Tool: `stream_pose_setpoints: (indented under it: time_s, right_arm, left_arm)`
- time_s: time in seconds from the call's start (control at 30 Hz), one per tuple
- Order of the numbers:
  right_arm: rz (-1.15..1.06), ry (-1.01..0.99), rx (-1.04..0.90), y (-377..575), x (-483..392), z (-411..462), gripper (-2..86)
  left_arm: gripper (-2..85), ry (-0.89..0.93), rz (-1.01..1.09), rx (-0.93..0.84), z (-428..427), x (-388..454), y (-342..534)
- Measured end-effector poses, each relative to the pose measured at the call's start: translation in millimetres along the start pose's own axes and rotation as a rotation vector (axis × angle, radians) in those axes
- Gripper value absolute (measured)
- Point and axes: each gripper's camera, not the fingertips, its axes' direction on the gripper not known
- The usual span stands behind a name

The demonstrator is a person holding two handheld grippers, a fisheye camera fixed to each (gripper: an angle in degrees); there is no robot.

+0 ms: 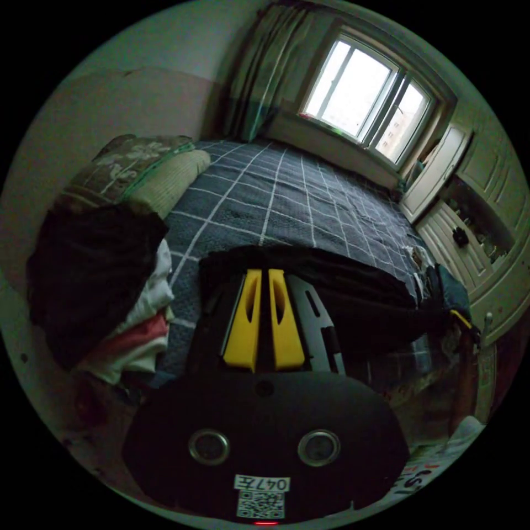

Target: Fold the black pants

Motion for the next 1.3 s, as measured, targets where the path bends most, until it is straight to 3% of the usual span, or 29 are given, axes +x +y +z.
stream_pose_setpoints:
  time_s: [0.33,0.47,0.6,0.67,0.8,0.9,1.03,1.17,1.3]
  right_arm:
    - [-0.129,0.169,-0.311,-151.0,-39.8,214.0,-0.2]
    - [-0.131,0.193,-0.392,-175.6,-59.5,278.9,0.5]
    - [-0.056,0.15,-0.441,-186.3,-75.5,333.1,9.3]
    - [0.011,0.131,-0.395,-189.5,-76.5,337.5,13.0]
    - [0.13,0.157,0.099,-180.4,-98.3,272.8,12.7]
    - [-0.034,0.156,0.245,-165.7,-161.3,236.2,11.8]
    - [-0.415,-0.311,0.278,-132.4,-284.0,216.7,5.7]
    - [-0.74,-0.32,0.197,-111.5,-393.2,242.5,6.1]
    - [-0.962,-0.243,0.085,-112.4,-451.4,294.3,2.7]
  left_arm:
    - [-0.1,-0.055,-0.017,-0.236,162.2,41.6,-128.1]
    - [4.7,-0.081,-0.004,-0.304,218.6,54.2,-154.0]
    - [11.3,-0.06,-0.011,-0.293,242.5,57.2,-171.8]
    - [15.1,0.019,-0.049,-0.239,231.9,55.3,-185.2]
    - [19.5,-0.106,0.044,-0.148,186.8,67.1,-191.8]
    - [20.4,-0.229,0.125,-0.114,156.4,79.3,-181.1]
    - [18.0,-0.101,0.32,-0.211,150.9,127.2,-144.8]
    - [17.1,0.146,0.546,-0.266,167.1,206.5,-85.0]
    - [17.8,0.199,0.655,-0.291,186.9,259.5,-42.2]
